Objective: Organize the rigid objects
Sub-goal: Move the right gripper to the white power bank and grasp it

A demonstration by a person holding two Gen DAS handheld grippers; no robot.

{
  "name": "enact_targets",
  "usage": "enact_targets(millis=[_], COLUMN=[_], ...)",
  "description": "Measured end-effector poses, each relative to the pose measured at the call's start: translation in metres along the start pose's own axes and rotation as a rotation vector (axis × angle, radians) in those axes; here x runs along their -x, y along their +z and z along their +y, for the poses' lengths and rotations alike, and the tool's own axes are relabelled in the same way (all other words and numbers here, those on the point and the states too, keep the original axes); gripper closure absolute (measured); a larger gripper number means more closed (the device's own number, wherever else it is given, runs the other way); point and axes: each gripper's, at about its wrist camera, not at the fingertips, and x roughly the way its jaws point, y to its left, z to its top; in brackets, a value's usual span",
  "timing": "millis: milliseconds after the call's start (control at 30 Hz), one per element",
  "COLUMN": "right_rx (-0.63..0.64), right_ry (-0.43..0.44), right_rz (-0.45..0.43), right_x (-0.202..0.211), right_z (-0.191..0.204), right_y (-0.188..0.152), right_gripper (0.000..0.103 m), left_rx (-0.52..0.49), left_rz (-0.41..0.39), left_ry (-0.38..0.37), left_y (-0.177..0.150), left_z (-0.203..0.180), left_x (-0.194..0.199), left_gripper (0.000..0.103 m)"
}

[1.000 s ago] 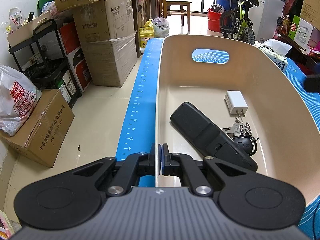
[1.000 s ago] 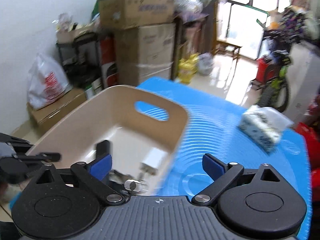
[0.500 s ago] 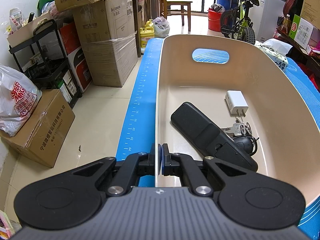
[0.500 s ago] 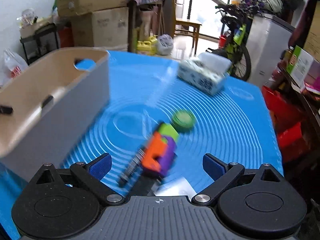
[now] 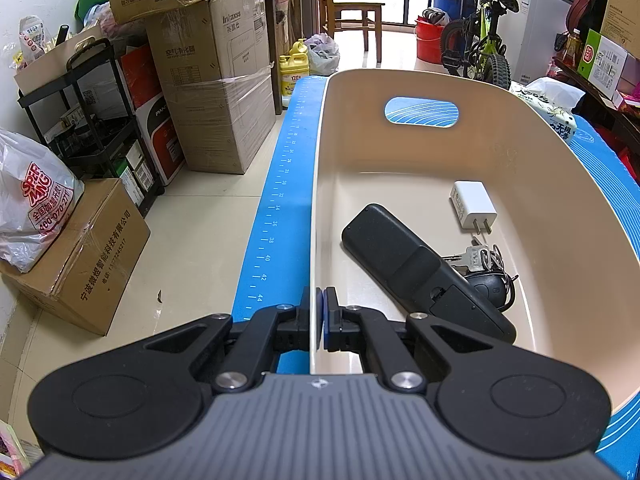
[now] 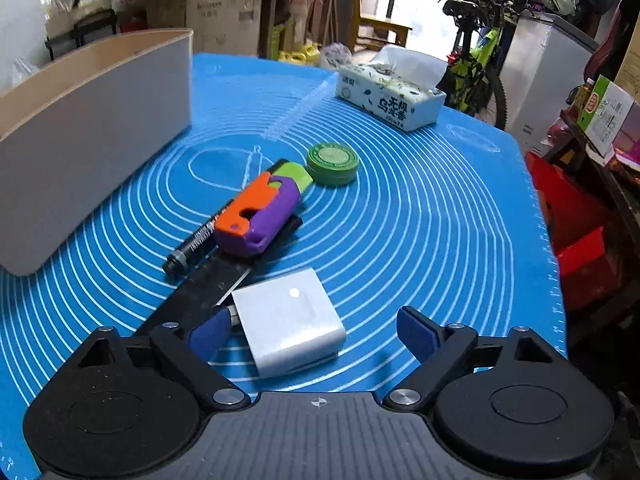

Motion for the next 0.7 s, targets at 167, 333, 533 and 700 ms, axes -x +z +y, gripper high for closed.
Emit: enact_targets(millis=[167, 333, 533, 700], right_rx=[-0.039, -0.053, -0.041, -0.031], right_ry=[0.060, 0.103, 0.137, 0.169], right_rz=[-0.015, -0.030, -0.036, -0.036], right_x=[-0.001, -0.001, -0.001, -0.002], right_z=[-0.010, -0.011, -0.008, -0.007], right_y=[-0.006, -0.009, -0.008, -0.009], right_gripper=[0.017, 0.020, 0.021, 0.023], left_rx=[0.000, 0.000, 0.000, 0.000], left_rz=[0.000, 0.000, 0.000, 0.000], left_ry=[0.000, 0.000, 0.000, 0.000], left_y=[0.000, 0.000, 0.000, 0.000], left_z=[0.000, 0.000, 0.000, 0.000], left_x=[0.000, 0.000, 0.000, 0.000], left_gripper=[0.098, 0.098, 0.098, 0.098])
